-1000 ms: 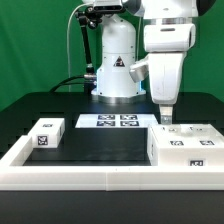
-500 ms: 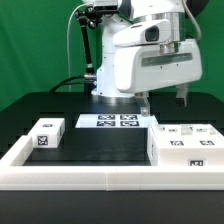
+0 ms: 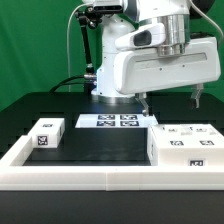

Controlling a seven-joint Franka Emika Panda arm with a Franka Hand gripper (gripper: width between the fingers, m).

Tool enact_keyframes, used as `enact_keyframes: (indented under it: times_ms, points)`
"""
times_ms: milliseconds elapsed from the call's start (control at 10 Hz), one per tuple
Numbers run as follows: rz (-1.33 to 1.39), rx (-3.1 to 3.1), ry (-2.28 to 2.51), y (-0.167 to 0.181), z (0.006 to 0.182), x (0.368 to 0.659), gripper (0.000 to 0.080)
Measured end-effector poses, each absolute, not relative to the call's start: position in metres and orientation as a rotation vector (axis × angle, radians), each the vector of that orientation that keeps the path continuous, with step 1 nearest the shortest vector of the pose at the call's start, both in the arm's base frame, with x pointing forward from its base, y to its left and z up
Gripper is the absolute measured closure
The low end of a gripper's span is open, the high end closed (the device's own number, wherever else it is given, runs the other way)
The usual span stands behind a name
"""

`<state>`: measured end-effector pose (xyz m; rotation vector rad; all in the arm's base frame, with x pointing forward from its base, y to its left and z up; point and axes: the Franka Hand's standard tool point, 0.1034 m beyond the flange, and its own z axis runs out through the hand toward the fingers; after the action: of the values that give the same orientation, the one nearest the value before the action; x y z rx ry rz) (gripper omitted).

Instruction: Assemble cabinet

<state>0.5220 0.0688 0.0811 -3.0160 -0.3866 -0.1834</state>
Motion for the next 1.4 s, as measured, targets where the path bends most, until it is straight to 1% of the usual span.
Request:
enact_keyframes:
  times_ms: [100,300,500,700,800,900,1100,1200,1400]
  points:
    - [-0.196,-3.021,-0.184,0.071,0.082,0.522,0.0003]
    - [-0.195,-3.010,0.233,0.080,0.081,0.503,0.0003]
    - [-0.176,-2.971,0.429,0.084,0.080,0.500,0.0003]
    - [-0.169,-2.966,0.455,0.091,0.079,0.498,0.0003]
    - [-0.170,-3.000,0.376,0.105,0.078,0.494,0.0003]
    - [-0.175,-3.040,0.276,0.108,0.074,0.492,0.0003]
    - [-0.182,-3.083,0.212,0.107,0.070,0.490,0.0003]
    - [-0.199,-3.091,0.178,0.101,0.068,0.492,0.0003]
    - [-0.195,-3.085,0.188,0.102,0.068,0.492,0.0003]
